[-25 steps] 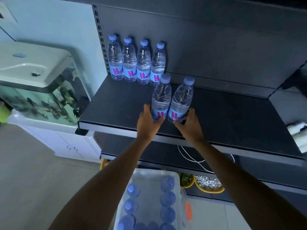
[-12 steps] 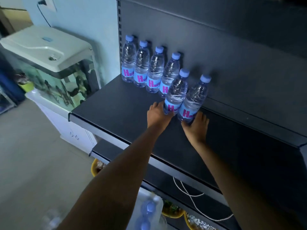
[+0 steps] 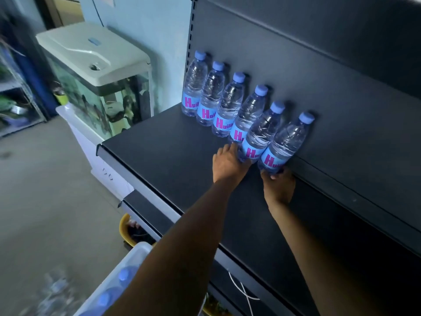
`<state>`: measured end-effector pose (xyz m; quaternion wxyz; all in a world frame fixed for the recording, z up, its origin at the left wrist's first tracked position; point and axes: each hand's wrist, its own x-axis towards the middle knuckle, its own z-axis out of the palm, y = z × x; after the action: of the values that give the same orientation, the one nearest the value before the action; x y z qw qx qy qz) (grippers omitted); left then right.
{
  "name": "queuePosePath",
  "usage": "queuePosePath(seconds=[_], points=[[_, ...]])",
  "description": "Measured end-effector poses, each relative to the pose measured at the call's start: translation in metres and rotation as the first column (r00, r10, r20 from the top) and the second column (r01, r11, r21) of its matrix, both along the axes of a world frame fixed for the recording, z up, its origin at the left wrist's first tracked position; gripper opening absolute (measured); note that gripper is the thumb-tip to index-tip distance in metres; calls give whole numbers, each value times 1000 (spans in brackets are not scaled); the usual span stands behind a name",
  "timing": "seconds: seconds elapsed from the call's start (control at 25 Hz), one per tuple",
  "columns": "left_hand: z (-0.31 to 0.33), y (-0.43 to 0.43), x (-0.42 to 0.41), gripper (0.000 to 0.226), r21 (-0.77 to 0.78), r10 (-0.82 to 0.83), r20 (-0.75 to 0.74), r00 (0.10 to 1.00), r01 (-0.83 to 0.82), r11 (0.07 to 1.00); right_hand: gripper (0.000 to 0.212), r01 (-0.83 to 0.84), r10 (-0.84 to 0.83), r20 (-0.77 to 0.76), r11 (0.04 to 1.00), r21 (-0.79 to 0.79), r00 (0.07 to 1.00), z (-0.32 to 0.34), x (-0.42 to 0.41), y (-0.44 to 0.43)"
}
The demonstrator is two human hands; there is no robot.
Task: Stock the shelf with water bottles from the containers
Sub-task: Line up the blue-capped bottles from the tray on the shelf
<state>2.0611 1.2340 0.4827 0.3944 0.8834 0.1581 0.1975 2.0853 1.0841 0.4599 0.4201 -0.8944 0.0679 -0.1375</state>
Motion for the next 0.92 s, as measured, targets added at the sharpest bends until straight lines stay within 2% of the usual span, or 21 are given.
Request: queuePosePath(seconds=[0.12, 0.28, 0.4, 0.6, 0.76, 0.92], points=[[-5, -2, 0, 38, 29, -21, 5, 1000, 21, 999, 43, 49, -49, 15, 999, 20, 999, 10, -9, 4], [-8, -2, 5, 37, 106, 0, -23, 1000, 2, 994, 44, 86, -85, 36, 995, -49, 996, 11, -7, 8], [-7, -5, 12, 40, 171, -3, -86, 996, 18, 985, 43, 135, -135, 14, 991, -5, 991, 12, -6, 8], [-3, -5, 23, 49, 214, 19, -154, 988, 15, 977, 30, 141, -138, 84, 989, -38, 987, 6, -5, 6], [0, -4, 26, 48, 271, 25, -159, 987, 19, 962, 30, 130, -124, 108, 990, -47, 986, 6, -3, 8], [3, -6, 30, 49, 258, 6, -184, 983, 42, 965, 28, 118, -103, 126, 986, -117, 987, 5, -6, 6]])
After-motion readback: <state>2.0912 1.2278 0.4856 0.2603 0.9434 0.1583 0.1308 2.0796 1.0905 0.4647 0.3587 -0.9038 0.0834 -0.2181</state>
